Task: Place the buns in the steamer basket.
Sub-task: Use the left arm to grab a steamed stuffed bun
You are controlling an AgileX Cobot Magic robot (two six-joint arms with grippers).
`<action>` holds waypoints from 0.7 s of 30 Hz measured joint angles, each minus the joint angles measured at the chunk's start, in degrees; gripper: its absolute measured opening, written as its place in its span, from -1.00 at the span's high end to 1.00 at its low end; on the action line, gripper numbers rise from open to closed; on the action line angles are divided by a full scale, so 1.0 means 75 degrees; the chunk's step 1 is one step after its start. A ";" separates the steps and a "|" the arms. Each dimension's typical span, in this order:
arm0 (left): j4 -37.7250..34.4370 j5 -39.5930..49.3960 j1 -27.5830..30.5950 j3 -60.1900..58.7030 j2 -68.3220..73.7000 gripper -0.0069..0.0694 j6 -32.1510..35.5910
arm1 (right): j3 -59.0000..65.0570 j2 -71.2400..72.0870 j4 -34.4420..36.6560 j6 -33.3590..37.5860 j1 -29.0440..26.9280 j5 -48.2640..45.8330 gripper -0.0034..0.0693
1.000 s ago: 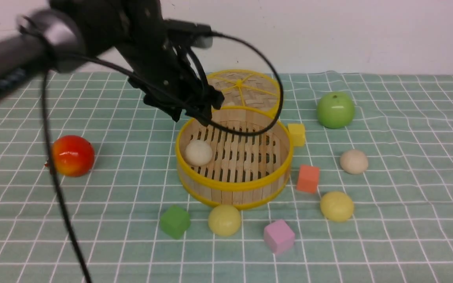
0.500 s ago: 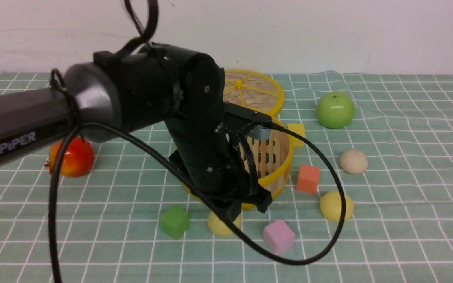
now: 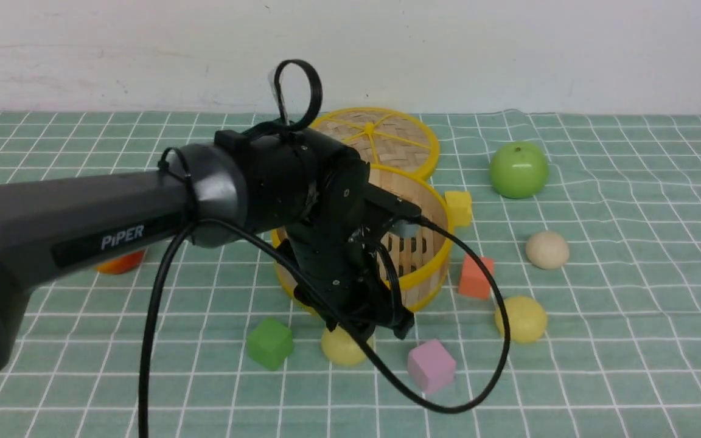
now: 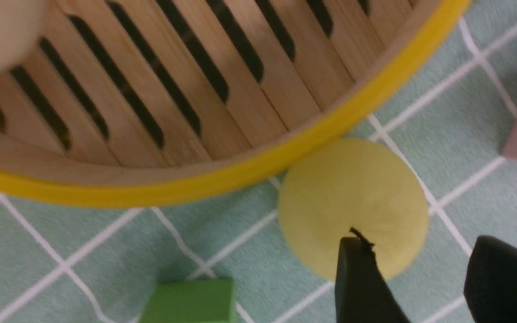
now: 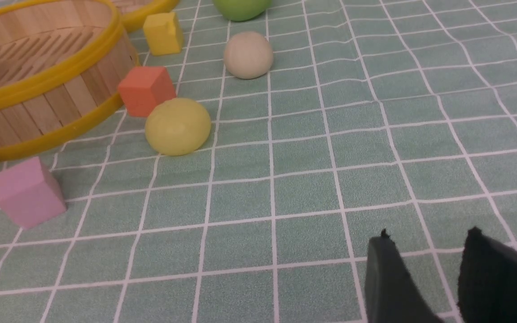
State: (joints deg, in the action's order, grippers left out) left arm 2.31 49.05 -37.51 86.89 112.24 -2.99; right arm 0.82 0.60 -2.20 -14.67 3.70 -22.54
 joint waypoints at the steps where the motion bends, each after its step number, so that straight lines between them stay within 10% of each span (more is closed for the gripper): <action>1: 0.0107 -0.0055 0.0000 0.0000 0.0000 -0.03 -0.0086 | 0.0000 0.0000 0.0000 0.0000 0.0000 0.0000 0.25; 21: 0.0231 -0.0318 0.0024 0.0000 0.0295 -0.02 -0.0371 | 0.0000 0.0000 0.0002 0.0000 0.0000 0.0000 0.25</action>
State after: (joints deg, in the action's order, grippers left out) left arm 4.05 46.66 -37.33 86.89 114.46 -5.77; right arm 0.82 0.60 -2.18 -14.67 3.70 -22.54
